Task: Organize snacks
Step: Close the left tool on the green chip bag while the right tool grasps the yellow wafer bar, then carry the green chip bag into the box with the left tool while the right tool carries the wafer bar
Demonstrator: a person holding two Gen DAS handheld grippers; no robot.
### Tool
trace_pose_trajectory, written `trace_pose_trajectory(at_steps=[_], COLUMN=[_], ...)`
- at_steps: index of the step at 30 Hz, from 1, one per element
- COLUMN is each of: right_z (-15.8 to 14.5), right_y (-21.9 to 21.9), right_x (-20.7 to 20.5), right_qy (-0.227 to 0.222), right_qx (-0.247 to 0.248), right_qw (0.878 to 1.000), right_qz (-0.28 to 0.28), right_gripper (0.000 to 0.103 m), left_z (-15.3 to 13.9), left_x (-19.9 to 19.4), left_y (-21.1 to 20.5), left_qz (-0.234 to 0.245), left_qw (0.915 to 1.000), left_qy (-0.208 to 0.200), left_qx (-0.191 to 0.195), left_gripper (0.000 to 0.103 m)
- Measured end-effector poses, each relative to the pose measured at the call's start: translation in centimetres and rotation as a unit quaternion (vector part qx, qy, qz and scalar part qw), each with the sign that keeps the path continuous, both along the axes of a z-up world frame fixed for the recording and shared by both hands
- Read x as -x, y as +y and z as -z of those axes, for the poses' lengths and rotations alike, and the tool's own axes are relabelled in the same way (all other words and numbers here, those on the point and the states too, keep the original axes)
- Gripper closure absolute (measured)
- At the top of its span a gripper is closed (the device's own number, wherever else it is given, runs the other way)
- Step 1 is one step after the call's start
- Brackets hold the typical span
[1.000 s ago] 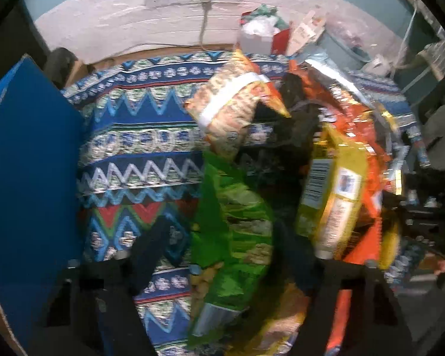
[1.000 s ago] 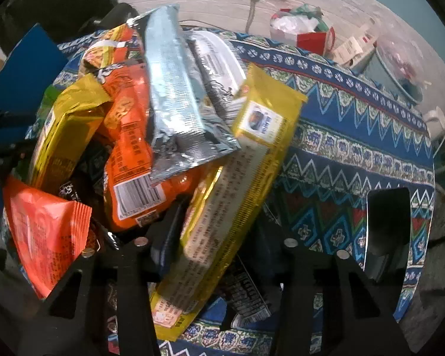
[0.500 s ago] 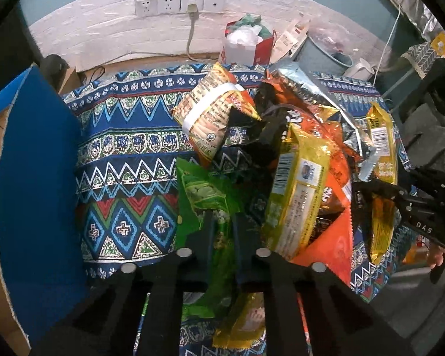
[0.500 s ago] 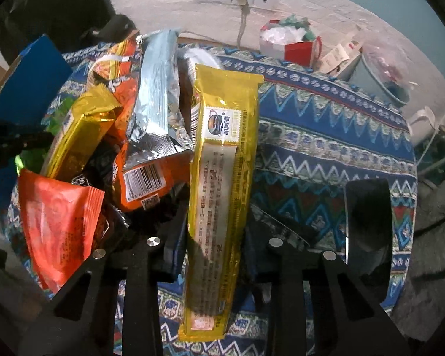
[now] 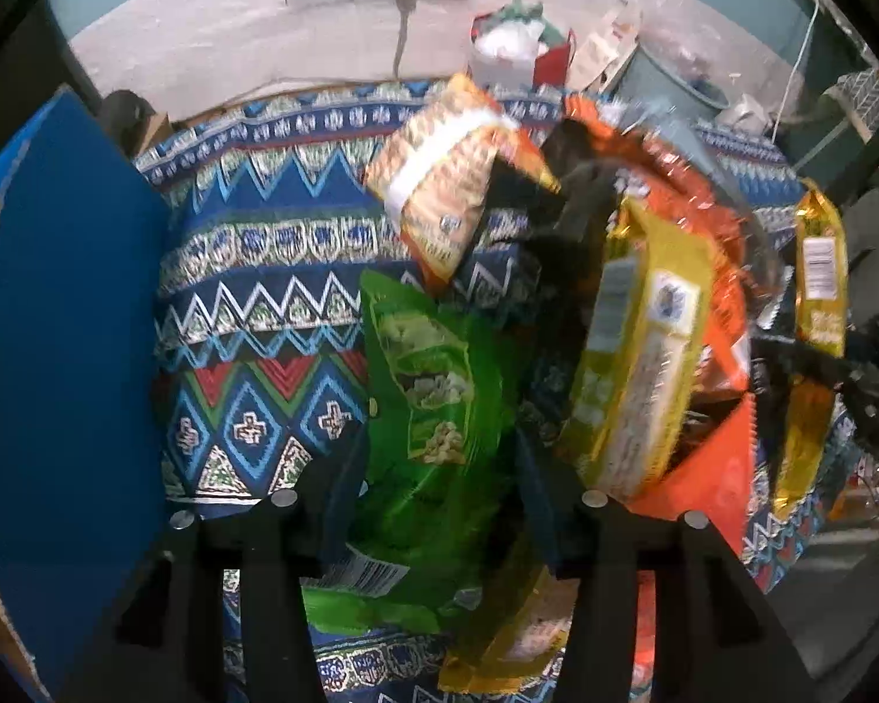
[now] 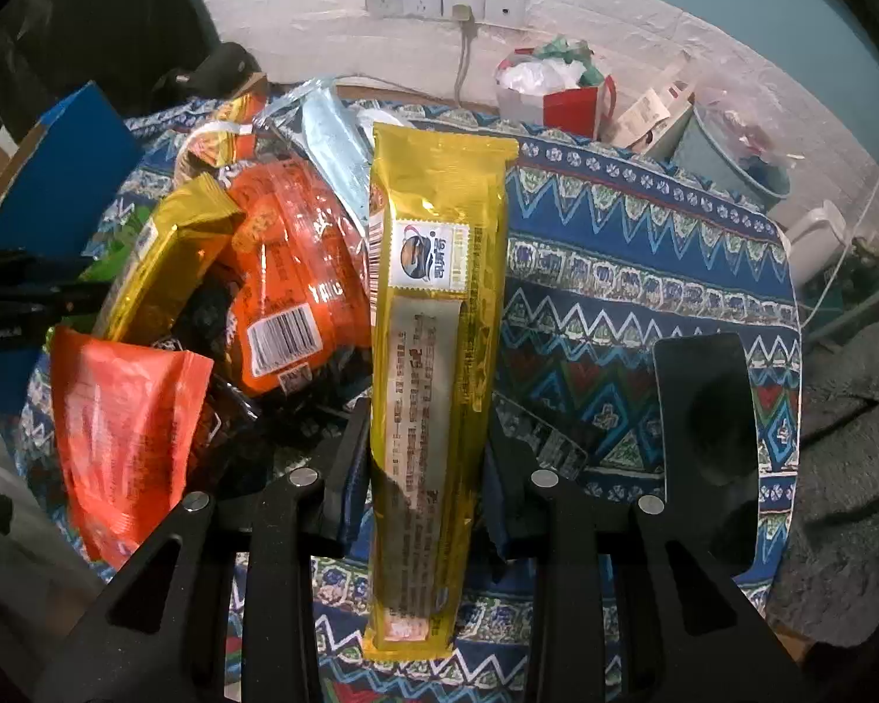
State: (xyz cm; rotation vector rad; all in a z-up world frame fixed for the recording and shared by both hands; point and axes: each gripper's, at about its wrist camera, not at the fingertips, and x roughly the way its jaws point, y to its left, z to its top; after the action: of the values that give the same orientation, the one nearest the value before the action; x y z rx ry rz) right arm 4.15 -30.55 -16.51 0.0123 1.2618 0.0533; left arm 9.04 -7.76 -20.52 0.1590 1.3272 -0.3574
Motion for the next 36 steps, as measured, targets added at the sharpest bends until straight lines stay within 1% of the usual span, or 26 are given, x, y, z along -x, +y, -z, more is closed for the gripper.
trace_pose_trajectory(at_steps=[3,5,8,11,14,18,27,32,36], right_z=[0.1,-0.1,-0.6,-1.6,-2.6,-3.6,-6.0,-7.4,-8.6], right_y=[0.0,0.0,0.1,0.0,0.3,0.9,1.7,2.6,3.4], right_x=[-0.1,-0.1,0.0,0.3,0.6,1.0,1.1,1.1,1.1], right_qy=[0.000,-0.003,-0.010,-0.022,-0.038,-0.055,-0.099,-0.120,-0.133], right_qx=[0.001,0.002,0.006,0.002,0.011,0.010,0.009,0.011,0.011], right_qw=[1.000,1.000,1.000,1.000,0.999,0.998,0.995,0.992,0.990], right_qz=[0.000,-0.001,0.000,0.004,0.000,-0.004,-0.015,-0.026,-0.035], right_gripper=[0.072,0.072,0.073,0.073,0.073,0.073,0.073,0.073,0.073], left_z=[0.8,0.7,-0.1,-1.1,-2.3,-4.6,-8.9,-11.6,-13.4], left_x=[-0.1,0.1,0.7,1.3,1.9,2.8,4.0,5.0,5.6], left_y=[0.1,0.3,0.1,0.1,0.3,0.6,1.7,2.9,3.7], left_qz=[-0.001,0.002,0.008,0.009,0.008,0.005,0.004,-0.006,-0.014], left_qw=[0.9999,1.0000,0.9998,0.9993,0.9981,0.9961,0.9904,0.9861,0.9824], left_qy=[0.010,0.004,-0.012,-0.031,-0.052,-0.083,-0.137,-0.166,-0.186], left_qx=[0.000,0.003,-0.010,-0.020,-0.030,-0.030,-0.019,-0.005,-0.001], left_gripper=[0.052,0.061,0.070,0.072,0.072,0.072,0.072,0.072,0.072])
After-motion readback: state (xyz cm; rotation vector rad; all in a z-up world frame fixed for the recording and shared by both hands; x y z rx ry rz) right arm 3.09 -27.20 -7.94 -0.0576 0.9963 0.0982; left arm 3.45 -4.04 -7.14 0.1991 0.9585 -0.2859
